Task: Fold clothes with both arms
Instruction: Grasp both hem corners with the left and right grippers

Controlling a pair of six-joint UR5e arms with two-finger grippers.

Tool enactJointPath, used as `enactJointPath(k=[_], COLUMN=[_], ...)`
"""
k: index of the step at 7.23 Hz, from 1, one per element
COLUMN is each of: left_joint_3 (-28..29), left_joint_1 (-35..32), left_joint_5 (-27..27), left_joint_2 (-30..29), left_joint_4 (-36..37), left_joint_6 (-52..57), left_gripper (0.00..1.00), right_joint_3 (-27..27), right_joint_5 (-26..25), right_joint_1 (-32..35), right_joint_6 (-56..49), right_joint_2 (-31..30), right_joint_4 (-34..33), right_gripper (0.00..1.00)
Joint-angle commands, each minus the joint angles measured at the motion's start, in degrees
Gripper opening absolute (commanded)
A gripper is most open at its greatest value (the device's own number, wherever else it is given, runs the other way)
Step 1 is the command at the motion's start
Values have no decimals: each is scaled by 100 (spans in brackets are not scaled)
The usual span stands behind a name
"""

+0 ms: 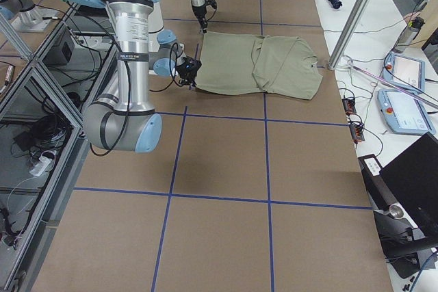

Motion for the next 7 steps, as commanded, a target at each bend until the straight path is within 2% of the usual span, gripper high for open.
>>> enactJointPath(k=[1,2,4,5,7], left_joint_3=[-589,-949,-1565,-1751,-1815], left_joint_1=[101,502,839,832,508], left_joint_5=[-27,8,8,8,0], left_joint_2=[257,546,602,585,480], left_joint_4=[17,17,95,261,281], left_joint_6=[-280,-631,-1177,-1179,-691], left_gripper=[0,0,0,0,0], right_joint_3=[227,542,1341,1545,1495], right_joint_5=[23,32,110,120,102], right_joint_1=[-8,-165,-499,-466,-158], right_joint_6=[0,9,157,158,62], right_joint_2=[-125,-309,-372,-372,-302], right_joint_4=[-9,-87,-1103,-1177,-1423], right_gripper=[0,0,0,0,0])
